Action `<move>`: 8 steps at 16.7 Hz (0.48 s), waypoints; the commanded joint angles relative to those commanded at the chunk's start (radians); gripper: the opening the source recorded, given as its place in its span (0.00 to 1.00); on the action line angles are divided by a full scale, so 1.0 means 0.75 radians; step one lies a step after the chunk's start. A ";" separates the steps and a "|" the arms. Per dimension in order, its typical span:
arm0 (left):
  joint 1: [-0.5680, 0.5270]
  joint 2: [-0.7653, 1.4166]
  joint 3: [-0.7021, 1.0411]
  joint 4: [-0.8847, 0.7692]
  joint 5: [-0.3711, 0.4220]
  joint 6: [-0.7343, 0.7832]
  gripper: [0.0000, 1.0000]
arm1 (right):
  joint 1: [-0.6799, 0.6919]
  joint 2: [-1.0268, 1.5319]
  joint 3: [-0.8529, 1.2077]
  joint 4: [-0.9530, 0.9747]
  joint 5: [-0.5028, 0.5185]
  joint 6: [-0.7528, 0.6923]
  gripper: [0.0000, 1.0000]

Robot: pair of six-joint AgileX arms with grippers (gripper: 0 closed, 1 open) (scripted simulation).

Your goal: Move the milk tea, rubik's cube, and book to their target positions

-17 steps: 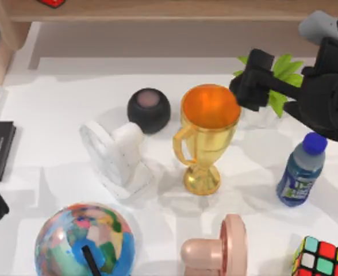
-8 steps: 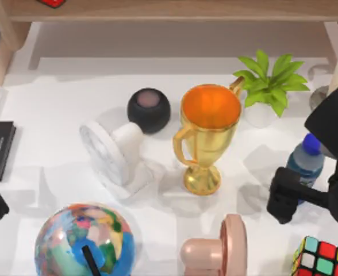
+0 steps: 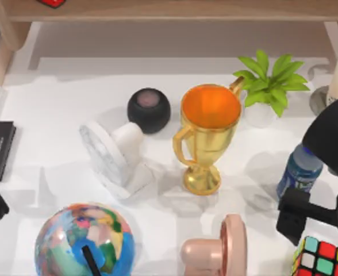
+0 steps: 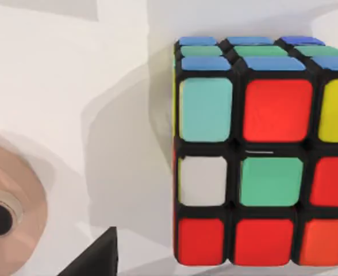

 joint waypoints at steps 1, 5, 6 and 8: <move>0.000 0.000 0.000 0.000 0.000 0.000 1.00 | 0.000 0.002 -0.003 0.003 0.000 0.000 1.00; 0.000 0.000 0.000 0.000 0.000 0.000 1.00 | 0.004 0.040 -0.090 0.120 0.001 0.002 1.00; 0.000 0.000 0.000 0.000 0.000 0.000 1.00 | 0.005 0.054 -0.121 0.164 0.001 0.003 1.00; 0.000 0.000 0.000 0.000 0.000 0.000 1.00 | 0.007 0.080 -0.184 0.254 0.000 0.005 1.00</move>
